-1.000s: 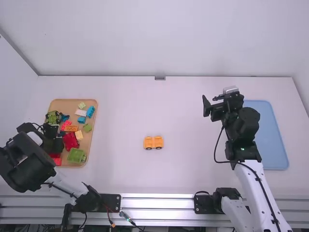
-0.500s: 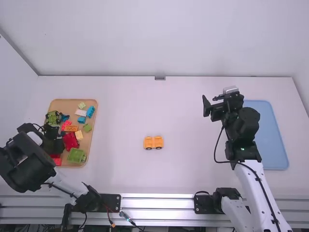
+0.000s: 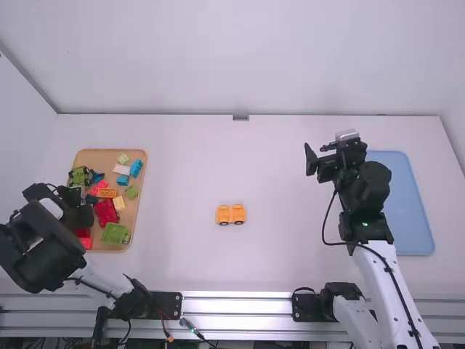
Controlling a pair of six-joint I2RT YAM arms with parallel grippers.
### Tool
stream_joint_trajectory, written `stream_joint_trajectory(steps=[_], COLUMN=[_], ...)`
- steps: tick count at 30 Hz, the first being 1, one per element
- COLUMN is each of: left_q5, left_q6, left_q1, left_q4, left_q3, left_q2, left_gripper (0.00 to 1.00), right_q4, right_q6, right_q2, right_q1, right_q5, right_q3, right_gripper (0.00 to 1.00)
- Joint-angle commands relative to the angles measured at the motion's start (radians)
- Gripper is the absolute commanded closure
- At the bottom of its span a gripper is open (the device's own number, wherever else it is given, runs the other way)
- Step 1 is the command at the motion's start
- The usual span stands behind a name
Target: Assemble lego blocks to make yellow taxi
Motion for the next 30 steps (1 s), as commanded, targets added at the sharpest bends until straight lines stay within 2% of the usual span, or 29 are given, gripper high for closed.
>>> stream_joint_trajectory(steps=[1, 6, 10, 13, 15, 17, 18, 23, 26, 30], left_q5=[0.03, 0.267, 0.457, 0.571, 0.581, 0.574, 0.575, 0.566, 0.493, 0.467], left_q6=[-0.109, -0.109, -0.147, -0.16, -0.177, -0.226, -0.228, -0.248, -0.333, -0.362], left_q1=[-0.011, -0.015, -0.016, -0.056, -0.112, -0.226, -0.235, -0.522, -0.705, -0.867], left_q4=[-0.033, -0.122, -0.187, -0.239, -0.255, -0.254, -0.253, -0.172, -0.039, 0.105], left_q3=[0.051, 0.067, 0.064, 0.064, 0.064, 0.063, 0.063, 0.061, 0.039, -0.011], left_q2=[-0.092, -0.244, -0.361, -0.431, -0.463, -0.486, -0.486, -0.486, -0.486, -0.486], left_gripper=[0.98, 0.98, 0.92, 0.98, 0.98, 0.98, 0.98, 0.98, 0.98, 0.98], right_q4=[0.005, 0.005, 0.005, 0.011, 0.04, 0.088, 0.092, 0.189, 0.226, 0.265], right_q6=[-0.002, -0.002, -0.001, 0.009, 0.048, 0.121, 0.125, 0.216, 0.244, 0.254], right_q2=[0.001, 0.001, 0.001, 0.01, 0.04, 0.093, 0.097, 0.222, 0.278, 0.323], right_q1=[0.003, 0.016, 0.037, 0.061, 0.081, 0.109, 0.111, 0.159, 0.169, 0.15], right_q5=[-0.005, -0.005, -0.006, -0.006, -0.006, -0.006, -0.006, -0.027, -0.165, -0.348], right_q3=[0.034, 0.034, 0.034, 0.034, 0.034, 0.034, 0.034, 0.034, 0.034, 0.034], right_gripper=[0.01, 0.01, 0.01, 0.01, 0.01, 0.01, 0.01, 0.01, 0.01, 0.01])
